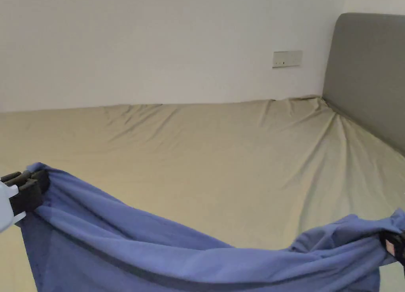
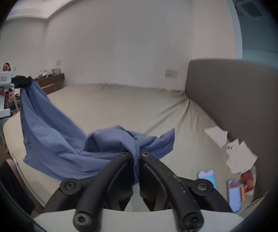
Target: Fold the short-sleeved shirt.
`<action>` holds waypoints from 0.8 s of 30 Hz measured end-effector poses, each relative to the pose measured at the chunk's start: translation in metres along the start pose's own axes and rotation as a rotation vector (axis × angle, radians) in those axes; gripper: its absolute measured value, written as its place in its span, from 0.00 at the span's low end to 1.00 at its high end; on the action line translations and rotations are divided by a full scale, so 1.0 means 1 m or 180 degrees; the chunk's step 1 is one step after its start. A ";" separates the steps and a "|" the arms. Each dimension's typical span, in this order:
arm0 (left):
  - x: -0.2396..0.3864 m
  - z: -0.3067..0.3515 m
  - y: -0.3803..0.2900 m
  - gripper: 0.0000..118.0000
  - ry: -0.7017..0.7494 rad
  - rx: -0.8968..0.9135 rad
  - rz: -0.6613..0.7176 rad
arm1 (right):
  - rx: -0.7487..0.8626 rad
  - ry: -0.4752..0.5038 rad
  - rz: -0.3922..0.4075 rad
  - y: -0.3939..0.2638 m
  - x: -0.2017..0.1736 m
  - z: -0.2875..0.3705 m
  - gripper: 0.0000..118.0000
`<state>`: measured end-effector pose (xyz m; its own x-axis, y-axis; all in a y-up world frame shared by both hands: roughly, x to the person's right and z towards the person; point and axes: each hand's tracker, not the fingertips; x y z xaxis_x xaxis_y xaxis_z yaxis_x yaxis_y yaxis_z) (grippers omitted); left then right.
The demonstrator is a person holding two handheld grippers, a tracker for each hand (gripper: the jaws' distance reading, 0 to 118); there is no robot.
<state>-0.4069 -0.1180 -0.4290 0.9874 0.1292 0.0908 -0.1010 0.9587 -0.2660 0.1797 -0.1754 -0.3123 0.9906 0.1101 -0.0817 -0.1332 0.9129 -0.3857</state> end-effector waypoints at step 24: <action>-0.018 -0.103 0.211 0.02 0.0772 0.0887 0.0064 | 0.1461 -0.0862 0.0115 0.337 -0.007 -0.125 0.07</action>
<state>-0.4332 0.0563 -0.5857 0.9816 0.1170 -0.1508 -0.1170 0.9931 0.0092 0.1243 0.0820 -0.5566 0.9665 0.1868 0.1762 -0.1999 0.9780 0.0595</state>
